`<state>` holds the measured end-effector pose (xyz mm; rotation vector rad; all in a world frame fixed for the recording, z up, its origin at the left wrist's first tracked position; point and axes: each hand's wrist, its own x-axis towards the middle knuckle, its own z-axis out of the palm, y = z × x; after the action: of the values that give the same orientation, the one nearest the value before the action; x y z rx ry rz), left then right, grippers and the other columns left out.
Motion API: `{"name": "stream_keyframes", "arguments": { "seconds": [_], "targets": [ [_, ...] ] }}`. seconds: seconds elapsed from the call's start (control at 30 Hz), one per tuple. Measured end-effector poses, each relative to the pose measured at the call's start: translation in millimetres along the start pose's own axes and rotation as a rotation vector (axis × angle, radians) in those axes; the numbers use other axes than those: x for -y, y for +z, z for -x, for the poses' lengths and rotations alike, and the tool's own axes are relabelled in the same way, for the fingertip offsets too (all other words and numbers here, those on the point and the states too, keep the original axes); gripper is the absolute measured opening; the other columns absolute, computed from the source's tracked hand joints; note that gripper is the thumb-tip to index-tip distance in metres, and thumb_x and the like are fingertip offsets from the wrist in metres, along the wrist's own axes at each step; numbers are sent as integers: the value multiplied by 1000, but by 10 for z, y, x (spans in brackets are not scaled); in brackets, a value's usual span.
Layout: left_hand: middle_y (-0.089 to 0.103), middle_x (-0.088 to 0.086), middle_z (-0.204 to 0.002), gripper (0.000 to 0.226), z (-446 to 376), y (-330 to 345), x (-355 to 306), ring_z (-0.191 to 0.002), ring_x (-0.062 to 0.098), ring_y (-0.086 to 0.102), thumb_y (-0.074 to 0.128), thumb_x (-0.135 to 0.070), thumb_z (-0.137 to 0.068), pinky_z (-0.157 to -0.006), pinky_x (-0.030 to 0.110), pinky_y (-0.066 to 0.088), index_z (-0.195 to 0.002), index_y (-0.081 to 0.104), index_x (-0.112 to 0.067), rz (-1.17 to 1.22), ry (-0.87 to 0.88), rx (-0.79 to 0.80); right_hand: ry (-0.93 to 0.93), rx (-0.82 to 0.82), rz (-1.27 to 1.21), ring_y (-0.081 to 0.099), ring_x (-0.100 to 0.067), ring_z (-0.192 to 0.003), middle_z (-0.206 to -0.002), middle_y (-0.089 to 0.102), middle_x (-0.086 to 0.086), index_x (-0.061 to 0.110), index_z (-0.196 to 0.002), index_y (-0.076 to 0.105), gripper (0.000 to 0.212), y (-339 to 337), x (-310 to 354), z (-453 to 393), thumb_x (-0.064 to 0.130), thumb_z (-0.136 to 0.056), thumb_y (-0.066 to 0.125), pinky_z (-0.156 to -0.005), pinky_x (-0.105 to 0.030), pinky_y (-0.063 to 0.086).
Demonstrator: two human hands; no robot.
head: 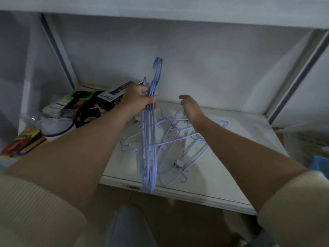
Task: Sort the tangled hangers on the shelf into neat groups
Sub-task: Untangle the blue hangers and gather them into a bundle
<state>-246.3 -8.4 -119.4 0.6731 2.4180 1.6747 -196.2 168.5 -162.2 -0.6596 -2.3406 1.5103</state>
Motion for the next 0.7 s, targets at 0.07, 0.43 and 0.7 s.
{"name": "stream_keyframes", "arguments": {
  "seconds": [0.07,0.43,0.7],
  "targets": [
    [68,19,-82,19,-52,-4,102,-50,4,65,60,4,-89,-55,18,57,-106,67,6,-29,-1,5,14,23,23,52,-26,-111,-120,60,-10,21,-121,62,39,75,-94,-67,24,-87,43,-99,-36,40],
    [67,10,-65,11,-284,-59,561,-53,13,65,59,1,-87,-60,26,58,-89,67,-6,-94,-4,2,107,213,268,52,-27,-119,-134,53,-19,17,-104,57,17,603,-457,-544,20,-98,40,-66,-22,34],
    [65,8,-62,11,-312,-114,661,-46,6,64,57,2,-90,-52,18,53,-90,66,-5,-22,-42,5,103,265,615,46,-35,-128,-137,51,-17,5,-129,49,42,907,-506,-817,30,-97,42,-105,-34,35]
  ]
}}
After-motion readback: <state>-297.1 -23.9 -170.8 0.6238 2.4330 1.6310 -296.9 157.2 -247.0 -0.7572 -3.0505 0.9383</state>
